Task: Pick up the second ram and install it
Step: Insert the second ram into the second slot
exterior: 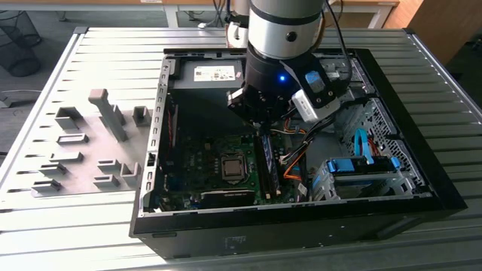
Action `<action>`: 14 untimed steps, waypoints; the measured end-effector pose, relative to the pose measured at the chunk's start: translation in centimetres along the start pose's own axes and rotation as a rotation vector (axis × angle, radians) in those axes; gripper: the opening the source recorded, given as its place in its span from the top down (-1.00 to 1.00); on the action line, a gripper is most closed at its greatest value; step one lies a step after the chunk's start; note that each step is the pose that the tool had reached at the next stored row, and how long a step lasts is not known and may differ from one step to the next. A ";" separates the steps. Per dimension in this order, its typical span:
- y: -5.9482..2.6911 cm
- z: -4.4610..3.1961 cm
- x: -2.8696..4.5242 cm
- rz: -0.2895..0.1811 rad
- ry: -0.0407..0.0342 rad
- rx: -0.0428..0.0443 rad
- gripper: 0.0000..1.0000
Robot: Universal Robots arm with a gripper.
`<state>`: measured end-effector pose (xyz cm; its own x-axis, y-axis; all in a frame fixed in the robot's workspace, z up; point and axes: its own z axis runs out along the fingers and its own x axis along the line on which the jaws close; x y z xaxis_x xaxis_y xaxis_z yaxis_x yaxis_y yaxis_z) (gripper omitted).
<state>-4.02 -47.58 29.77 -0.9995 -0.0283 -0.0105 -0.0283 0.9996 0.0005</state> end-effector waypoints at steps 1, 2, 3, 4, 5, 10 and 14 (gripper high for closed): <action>-0.05 0.18 -0.02 0.001 0.0000 0.0001 0.73; -0.13 0.55 -0.09 0.005 0.0000 0.0001 0.73; -0.17 0.73 -0.10 0.006 0.0000 0.0002 0.73; -0.20 0.91 -0.12 0.008 0.0000 0.0002 0.73; -0.25 1.27 -0.14 0.011 0.0000 0.0002 0.73; -0.36 2.25 -0.16 0.014 0.0001 0.0003 0.73; -0.46 2.28 -0.16 0.014 0.0000 0.0003 0.73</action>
<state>-3.82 -48.03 27.50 -0.9998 -0.0142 -0.0105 -0.0143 0.9999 0.0004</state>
